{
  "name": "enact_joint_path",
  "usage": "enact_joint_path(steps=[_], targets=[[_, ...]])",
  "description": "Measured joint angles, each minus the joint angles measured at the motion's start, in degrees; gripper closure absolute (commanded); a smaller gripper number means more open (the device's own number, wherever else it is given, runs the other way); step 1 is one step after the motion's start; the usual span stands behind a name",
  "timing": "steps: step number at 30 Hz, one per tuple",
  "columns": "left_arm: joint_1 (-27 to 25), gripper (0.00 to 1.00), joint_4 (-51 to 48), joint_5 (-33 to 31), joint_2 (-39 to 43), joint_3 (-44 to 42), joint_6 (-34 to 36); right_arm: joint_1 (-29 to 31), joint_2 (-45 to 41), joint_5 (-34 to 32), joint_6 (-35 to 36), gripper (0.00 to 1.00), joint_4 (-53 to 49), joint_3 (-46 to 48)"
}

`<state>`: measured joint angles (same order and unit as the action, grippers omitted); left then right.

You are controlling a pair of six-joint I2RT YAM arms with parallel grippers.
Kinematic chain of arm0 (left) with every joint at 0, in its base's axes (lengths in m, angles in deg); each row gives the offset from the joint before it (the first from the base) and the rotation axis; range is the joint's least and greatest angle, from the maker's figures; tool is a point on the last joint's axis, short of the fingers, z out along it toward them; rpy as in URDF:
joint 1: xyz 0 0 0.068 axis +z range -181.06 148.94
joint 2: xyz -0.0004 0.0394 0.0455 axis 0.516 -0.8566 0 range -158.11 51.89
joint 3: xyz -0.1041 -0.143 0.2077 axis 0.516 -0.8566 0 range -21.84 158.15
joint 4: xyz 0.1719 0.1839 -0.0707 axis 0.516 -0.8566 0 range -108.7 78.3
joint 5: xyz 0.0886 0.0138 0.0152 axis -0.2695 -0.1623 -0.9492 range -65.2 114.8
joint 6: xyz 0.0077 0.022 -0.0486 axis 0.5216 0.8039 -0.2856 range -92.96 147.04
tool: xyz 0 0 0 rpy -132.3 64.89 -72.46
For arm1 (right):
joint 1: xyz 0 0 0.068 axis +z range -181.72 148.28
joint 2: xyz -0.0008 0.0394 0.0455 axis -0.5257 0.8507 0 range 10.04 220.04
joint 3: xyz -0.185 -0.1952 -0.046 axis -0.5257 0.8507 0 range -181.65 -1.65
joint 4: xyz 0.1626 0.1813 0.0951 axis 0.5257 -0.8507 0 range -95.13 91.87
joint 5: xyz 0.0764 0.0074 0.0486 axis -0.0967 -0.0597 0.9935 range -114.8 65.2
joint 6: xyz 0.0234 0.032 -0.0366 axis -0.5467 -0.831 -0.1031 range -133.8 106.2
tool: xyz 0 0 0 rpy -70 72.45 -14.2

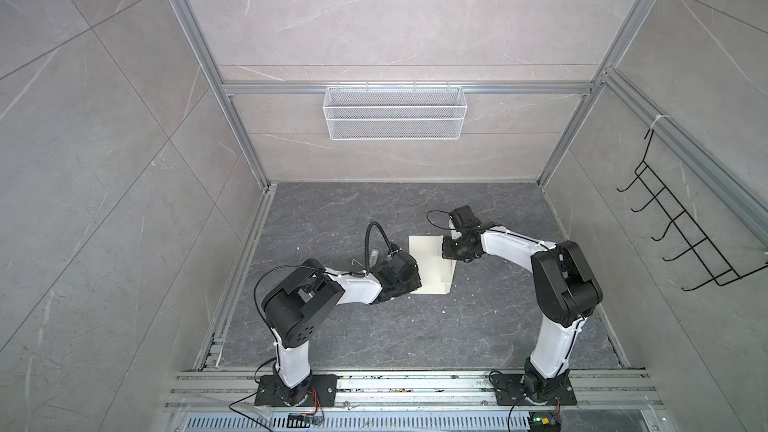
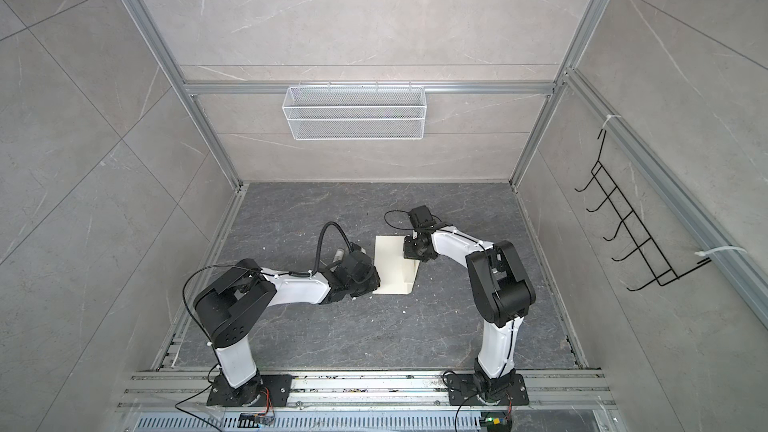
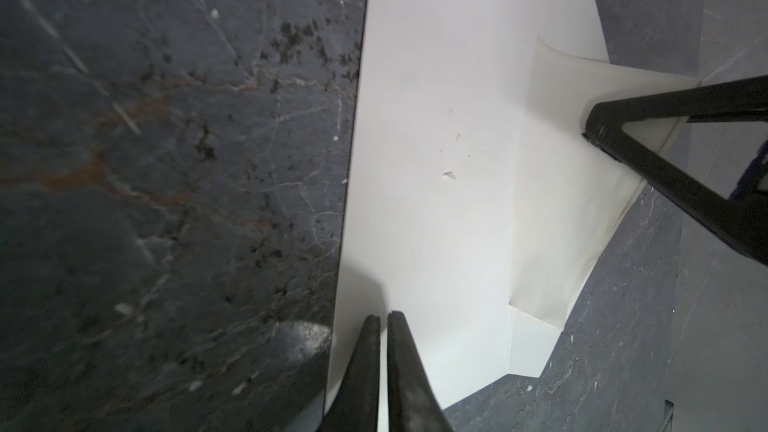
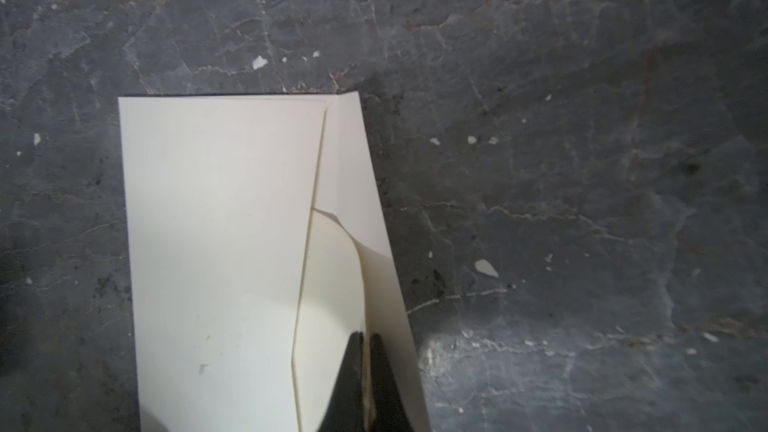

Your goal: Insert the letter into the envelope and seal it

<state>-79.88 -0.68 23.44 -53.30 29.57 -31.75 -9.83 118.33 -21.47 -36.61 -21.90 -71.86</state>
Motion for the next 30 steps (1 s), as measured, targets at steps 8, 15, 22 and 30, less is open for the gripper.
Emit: enact_joint_path(steps=[8, 15, 22, 30], targets=[[-0.02, 0.88, 0.0, 0.0, -0.07, 0.11, 0.09, -0.28, 1.14, 3.54, -0.15, 1.0, 0.9, -0.15], [-0.04, 0.88, -0.07, -0.04, -0.09, 0.22, 0.48, -0.28, 1.29, 7.21, -0.09, 1.0, 3.02, -0.15], [-0.04, 0.86, -0.28, -0.02, -0.2, 0.55, 0.87, -0.28, 2.97, 8.72, -0.15, 0.97, 4.39, -0.17], [-0.07, 0.73, -1.81, -1.44, 1.62, 0.55, 2.49, -0.37, 2.93, 8.2, -0.07, 0.67, 2.27, -1.46]])
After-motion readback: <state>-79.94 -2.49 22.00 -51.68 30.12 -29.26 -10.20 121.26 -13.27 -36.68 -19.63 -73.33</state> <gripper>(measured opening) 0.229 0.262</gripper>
